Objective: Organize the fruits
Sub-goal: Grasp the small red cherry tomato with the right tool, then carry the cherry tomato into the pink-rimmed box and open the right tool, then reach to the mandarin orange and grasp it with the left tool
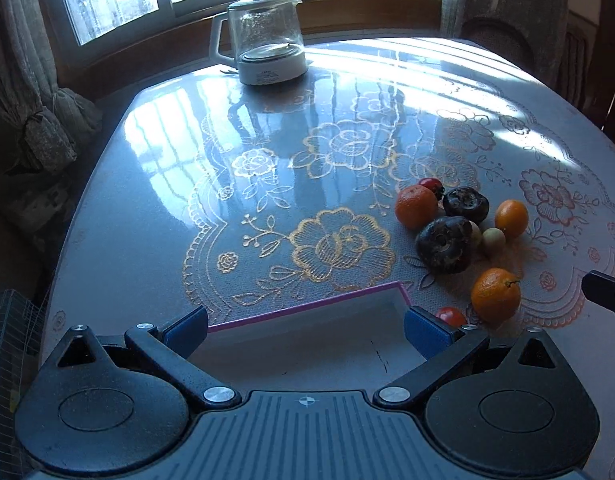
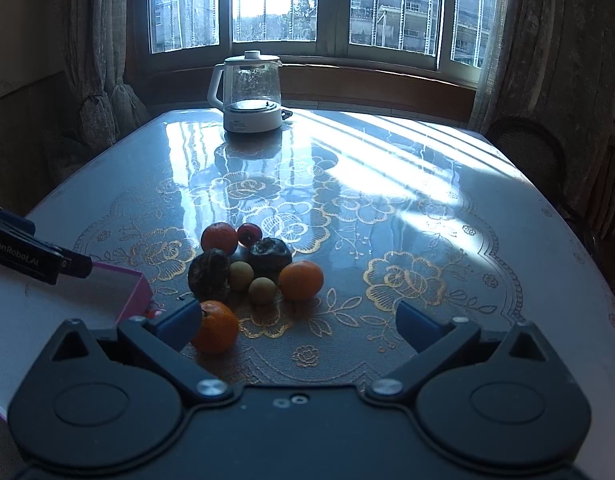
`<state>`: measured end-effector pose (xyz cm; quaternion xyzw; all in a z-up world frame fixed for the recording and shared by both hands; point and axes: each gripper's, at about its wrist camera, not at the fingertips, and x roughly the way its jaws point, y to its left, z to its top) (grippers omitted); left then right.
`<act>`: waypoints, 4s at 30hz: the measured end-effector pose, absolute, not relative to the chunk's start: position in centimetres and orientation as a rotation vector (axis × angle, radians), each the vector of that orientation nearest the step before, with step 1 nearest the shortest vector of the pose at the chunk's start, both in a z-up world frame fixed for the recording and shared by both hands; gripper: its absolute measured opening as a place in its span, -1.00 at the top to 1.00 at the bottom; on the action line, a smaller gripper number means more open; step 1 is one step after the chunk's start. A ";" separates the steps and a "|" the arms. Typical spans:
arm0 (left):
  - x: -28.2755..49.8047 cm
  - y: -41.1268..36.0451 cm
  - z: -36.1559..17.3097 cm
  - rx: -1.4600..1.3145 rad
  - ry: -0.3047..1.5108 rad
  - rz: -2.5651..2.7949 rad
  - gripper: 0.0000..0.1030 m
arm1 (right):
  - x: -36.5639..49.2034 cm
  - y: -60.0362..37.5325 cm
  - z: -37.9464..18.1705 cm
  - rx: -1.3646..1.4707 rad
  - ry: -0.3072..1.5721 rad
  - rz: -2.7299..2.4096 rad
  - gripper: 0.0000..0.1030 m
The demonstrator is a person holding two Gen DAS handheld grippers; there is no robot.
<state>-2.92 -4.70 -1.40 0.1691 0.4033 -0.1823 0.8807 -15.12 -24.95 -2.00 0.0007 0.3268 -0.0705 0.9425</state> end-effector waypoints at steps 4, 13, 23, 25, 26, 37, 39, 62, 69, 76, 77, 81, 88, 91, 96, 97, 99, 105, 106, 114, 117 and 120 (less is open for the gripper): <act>-3.8 -6.0 -1.5 0.385 0.826 -0.387 -1.00 | -15.9 -25.3 -2.9 0.033 0.725 -0.089 -1.00; -3.0 -2.4 -1.1 0.299 0.830 -0.317 -1.00 | -20.1 -22.8 -6.4 -0.063 0.740 0.064 -0.94; -2.8 -0.8 -0.8 0.271 0.824 -0.271 -1.00 | -20.3 -21.4 -8.0 -0.118 0.761 0.080 0.02; -2.7 -0.7 -0.7 0.266 0.822 -0.269 -1.00 | -20.7 -20.9 -7.9 -0.135 0.757 0.085 0.14; -2.7 -0.7 -0.7 0.262 0.822 -0.267 -1.00 | -20.9 -20.7 -7.9 -0.142 0.755 0.082 0.17; -2.9 0.7 -0.5 0.229 0.814 -0.233 -1.00 | -21.8 -20.1 -7.6 -0.100 0.715 0.063 0.54; -2.8 1.1 -0.3 0.224 0.811 -0.218 -1.00 | -21.7 -20.0 -6.6 -0.083 0.685 0.066 0.54; -1.4 8.2 -0.9 0.171 0.824 -0.068 -1.00 | -13.1 -9.5 -4.9 -0.170 0.605 0.347 0.15; -1.6 6.3 -0.6 0.183 0.810 -0.112 -1.00 | -15.0 -13.9 -3.6 -0.124 0.551 0.213 -0.52; -2.7 2.2 -0.5 0.181 0.807 -0.246 -1.00 | -16.8 -18.7 -3.7 -0.049 0.552 0.072 -0.64; -3.0 1.0 -0.5 0.200 0.797 -0.272 -1.00 | -17.1 -19.3 -3.7 -0.034 0.547 0.050 -0.68; -4.5 -4.1 -0.8 0.292 0.756 -0.367 -1.00 | -18.5 -22.1 -3.3 0.016 0.519 -0.024 -0.76; -6.7 -11.6 -1.7 0.377 0.681 -0.465 -1.00 | -20.8 -26.9 -3.2 0.095 0.488 -0.100 -0.79; -7.1 -14.0 -2.5 0.393 0.673 -0.468 -1.00 | -21.6 -28.5 -3.3 0.107 0.481 -0.113 -0.81; -7.8 -17.1 -4.4 0.438 0.712 -0.475 -1.00 | -22.4 -31.0 -3.5 0.135 0.461 -0.117 -0.88; -8.1 -17.4 -4.5 0.432 0.718 -0.488 -1.00 | -22.4 -31.4 -3.6 0.140 0.459 -0.118 -0.89; -8.8 -18.5 -4.9 0.434 0.709 -0.500 -1.00 | -22.5 -32.5 -3.7 0.157 0.457 -0.116 -0.89; -7.6 -20.3 -6.1 0.385 0.767 -0.482 -1.00 | -22.8 -34.4 -4.2 0.185 0.456 -0.098 -0.89; -7.3 -20.3 -6.4 0.361 0.780 -0.477 -1.00 | -22.9 -34.6 -4.1 0.189 0.452 -0.095 -0.90; -6.3 -19.9 -7.2 0.267 0.797 -0.422 -0.69 | -23.1 -35.9 -4.0 0.199 0.441 -0.085 -0.96; -5.6 -19.4 -7.2 0.197 0.831 -0.429 -0.42 | -23.1 -36.0 -4.1 0.201 0.440 -0.083 -0.96; -5.6 -19.2 -7.2 0.192 0.818 -0.408 -0.31 | -22.8 -36.0 -4.1 0.205 0.443 -0.077 -0.96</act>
